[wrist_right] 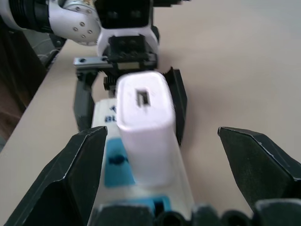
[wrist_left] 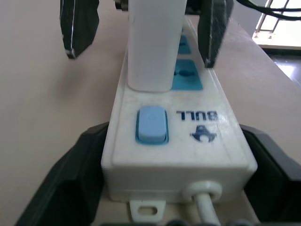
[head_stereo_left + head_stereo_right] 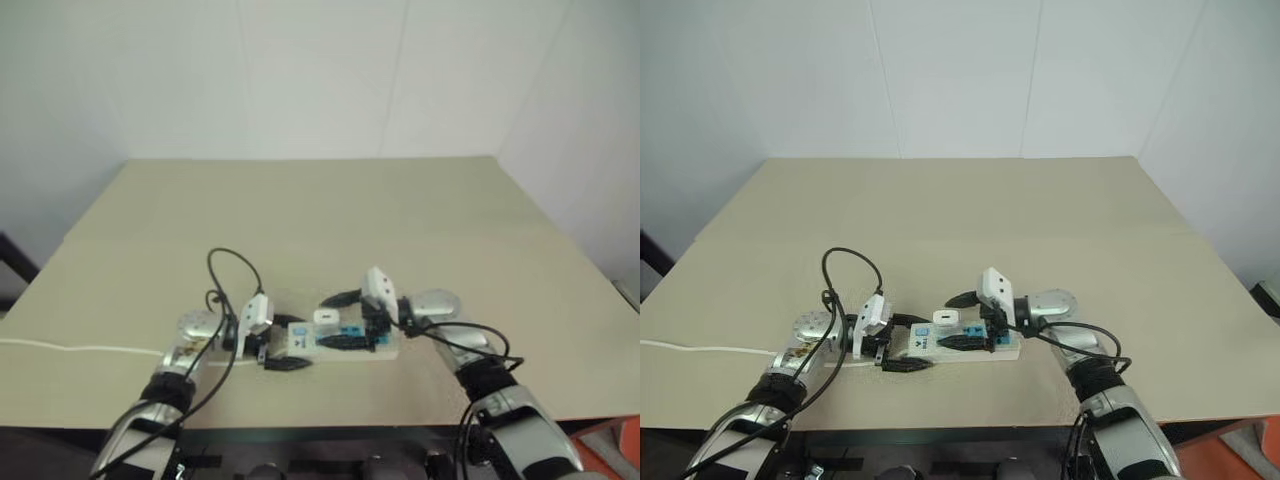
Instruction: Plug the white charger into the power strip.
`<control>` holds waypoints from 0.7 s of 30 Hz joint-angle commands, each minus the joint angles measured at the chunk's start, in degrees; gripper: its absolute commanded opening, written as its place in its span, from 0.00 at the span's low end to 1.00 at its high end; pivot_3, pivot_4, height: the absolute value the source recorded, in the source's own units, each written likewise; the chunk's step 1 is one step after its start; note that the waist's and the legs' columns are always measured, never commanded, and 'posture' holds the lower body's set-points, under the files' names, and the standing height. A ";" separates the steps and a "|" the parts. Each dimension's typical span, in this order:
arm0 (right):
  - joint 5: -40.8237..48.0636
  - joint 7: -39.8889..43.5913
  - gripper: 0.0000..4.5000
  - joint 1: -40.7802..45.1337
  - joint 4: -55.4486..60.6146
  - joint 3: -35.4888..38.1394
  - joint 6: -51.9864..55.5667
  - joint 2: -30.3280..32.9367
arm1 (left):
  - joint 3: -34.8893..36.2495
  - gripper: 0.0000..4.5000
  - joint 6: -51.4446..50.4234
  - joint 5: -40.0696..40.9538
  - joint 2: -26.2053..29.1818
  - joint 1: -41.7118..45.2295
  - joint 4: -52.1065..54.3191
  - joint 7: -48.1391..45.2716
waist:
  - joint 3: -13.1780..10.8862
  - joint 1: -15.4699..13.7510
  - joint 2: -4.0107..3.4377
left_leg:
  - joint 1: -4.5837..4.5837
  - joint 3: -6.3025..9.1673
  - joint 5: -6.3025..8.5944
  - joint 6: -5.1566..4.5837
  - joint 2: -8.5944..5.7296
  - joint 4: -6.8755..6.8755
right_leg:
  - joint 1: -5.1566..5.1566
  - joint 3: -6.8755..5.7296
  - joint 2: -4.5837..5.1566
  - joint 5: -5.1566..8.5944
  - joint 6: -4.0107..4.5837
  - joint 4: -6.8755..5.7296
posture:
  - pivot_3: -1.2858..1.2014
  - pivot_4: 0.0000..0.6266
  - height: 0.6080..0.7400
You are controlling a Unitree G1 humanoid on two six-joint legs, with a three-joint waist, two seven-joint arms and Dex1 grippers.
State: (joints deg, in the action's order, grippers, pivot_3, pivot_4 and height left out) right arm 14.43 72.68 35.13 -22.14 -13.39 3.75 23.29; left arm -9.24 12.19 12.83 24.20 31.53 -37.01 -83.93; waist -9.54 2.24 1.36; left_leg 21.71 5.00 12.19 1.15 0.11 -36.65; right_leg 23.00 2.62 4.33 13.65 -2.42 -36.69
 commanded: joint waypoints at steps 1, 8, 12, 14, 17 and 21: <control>3.14 1.29 1.00 -1.08 6.86 4.16 4.10 4.47 | 0.57 1.00 -0.75 0.88 -0.09 1.31 1.12 -0.99 | -0.04 0.00 -0.05 | 0.29 0.00 -0.01 0.00 -0.02 -0.05 | 0.26 0.01 0.01 -0.02 0.00 -0.03 | 0.52 0.24 1.00; 8.11 1.38 1.00 -6.30 17.59 11.40 10.08 13.87 | 3.65 1.00 -10.72 8.01 5.92 -2.44 17.56 -4.20 | -0.50 0.47 -0.06 | 0.60 0.00 0.00 0.00 -0.02 -0.06 | 0.55 0.01 0.02 -0.03 0.01 -0.04 | 0.52 0.24 1.00; 10.14 2.69 1.00 -10.58 21.38 16.31 11.25 20.52 | 7.61 1.00 -18.24 12.34 14.74 -6.26 26.70 -5.80 | -0.79 0.49 -0.16 | 0.59 -0.01 0.00 0.00 0.00 -0.04 | 0.58 0.02 0.02 -0.02 0.00 -0.04 | 0.52 0.24 1.00; 10.58 2.89 1.00 -12.88 22.25 18.13 11.42 23.14 | 9.70 1.00 -20.38 13.24 18.26 -7.84 28.21 -5.42 | -0.97 0.32 -0.13 | 0.61 -0.01 0.00 0.00 0.00 -0.03 | 0.58 0.02 0.03 -0.01 -0.01 -0.01 | 0.52 0.24 1.00; 10.52 1.70 1.00 -17.22 21.64 22.33 10.91 26.63 | 14.57 1.00 -18.72 11.88 22.65 -9.61 25.04 -2.29 | -1.13 0.16 -0.11 | 0.60 -0.03 0.00 0.00 0.00 -0.03 | 0.57 0.01 0.04 0.00 -0.01 0.02 | 0.52 0.24 1.00; 10.51 0.37 1.00 -21.93 22.17 26.72 10.35 29.11 | 18.85 1.00 -19.50 13.21 24.57 -11.70 25.80 0.79 | -1.30 0.06 -0.11 | 0.62 -0.05 0.00 0.00 0.00 -0.04 | 0.57 0.00 0.06 0.01 -0.01 0.04 | 0.52 0.24 1.00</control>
State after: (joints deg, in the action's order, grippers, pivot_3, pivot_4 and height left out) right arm 23.82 73.69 13.99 -1.58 9.84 14.80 51.16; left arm 7.04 -7.35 24.83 47.90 20.39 -12.69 -84.37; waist -10.84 2.30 1.25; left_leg 22.34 4.94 12.19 1.15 0.11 -36.69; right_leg 23.57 2.62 4.39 13.66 -2.42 -36.63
